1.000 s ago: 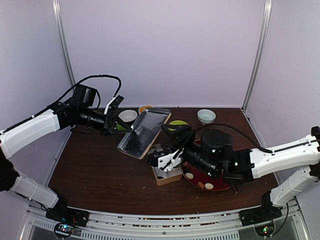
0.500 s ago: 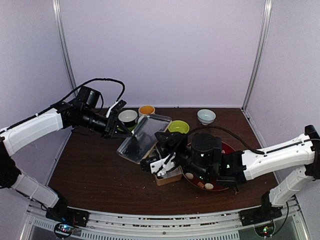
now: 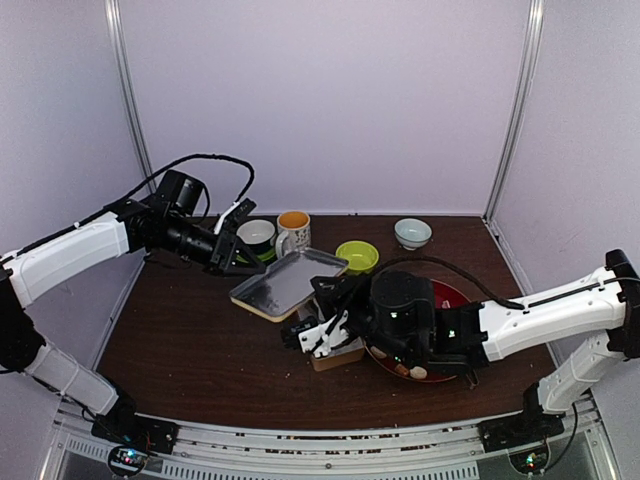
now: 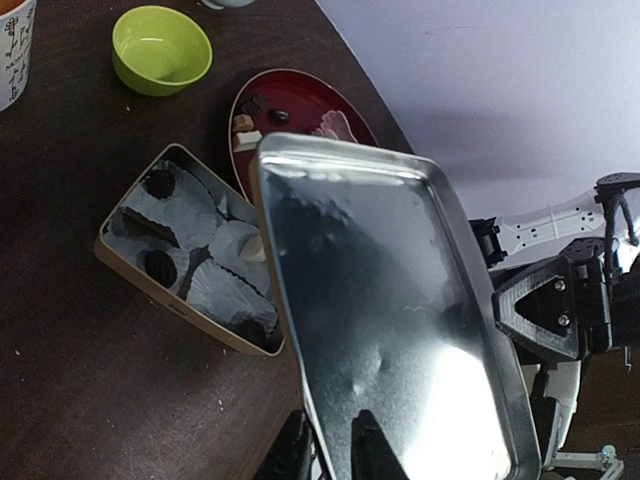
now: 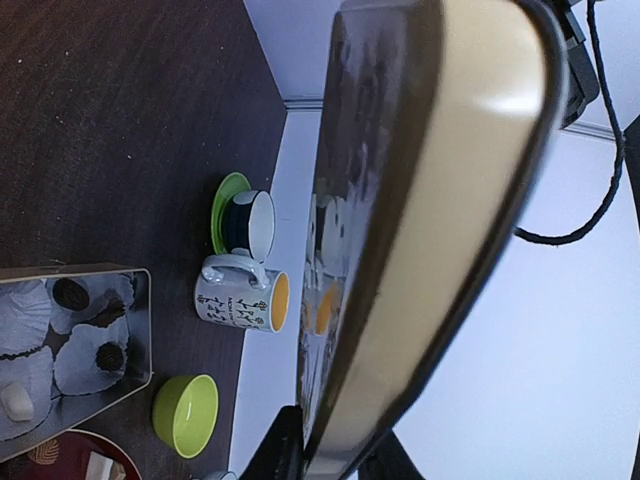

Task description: Pack the chocolate

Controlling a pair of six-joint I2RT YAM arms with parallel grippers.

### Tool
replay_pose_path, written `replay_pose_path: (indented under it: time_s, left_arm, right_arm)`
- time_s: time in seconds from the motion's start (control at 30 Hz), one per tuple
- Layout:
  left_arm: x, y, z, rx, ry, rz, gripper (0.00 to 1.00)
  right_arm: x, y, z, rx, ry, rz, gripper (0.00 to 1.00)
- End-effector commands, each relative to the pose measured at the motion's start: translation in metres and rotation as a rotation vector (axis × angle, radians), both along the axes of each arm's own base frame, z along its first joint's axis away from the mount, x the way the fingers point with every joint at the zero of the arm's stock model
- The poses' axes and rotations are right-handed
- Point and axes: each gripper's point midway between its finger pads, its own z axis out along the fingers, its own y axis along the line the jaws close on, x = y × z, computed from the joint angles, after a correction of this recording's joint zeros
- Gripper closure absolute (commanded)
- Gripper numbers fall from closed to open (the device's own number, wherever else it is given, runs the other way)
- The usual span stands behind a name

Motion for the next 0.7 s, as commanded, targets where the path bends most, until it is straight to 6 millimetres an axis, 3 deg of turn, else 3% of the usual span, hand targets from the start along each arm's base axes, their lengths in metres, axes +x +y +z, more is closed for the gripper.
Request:
replay_pose_path:
  time_s: [0.0, 0.1, 0.23, 0.47, 0.67]
  left_arm:
    - [0.001, -0.008, 0.021, -0.055, -0.072, -0.045, 0.80]
    - [0.003, -0.009, 0.023, -0.072, -0.082, -0.049, 0.78]
    - [0.004, -0.007, 0.041, -0.104, -0.156, -0.033, 0.63]
    - [0.020, 0.021, 0.068, -0.079, -0.319, 0.135, 0.49]
    - [-0.001, 0.033, 0.114, -0.185, -0.521, 0.142, 0.36]
  right_arm:
    - [0.003, 0.002, 0.007, 0.023, -0.002, -0.032, 0.84]
    - [0.004, 0.001, 0.004, 0.021, 0.001, -0.039, 0.91]
    - [0.004, -0.001, 0.004, 0.023, 0.013, -0.046, 0.94]
    - [0.000, -0.004, -0.001, 0.046, 0.082, -0.041, 0.97]
    - [-0.016, -0.012, 0.000, 0.136, 0.270, 0.005, 0.97]
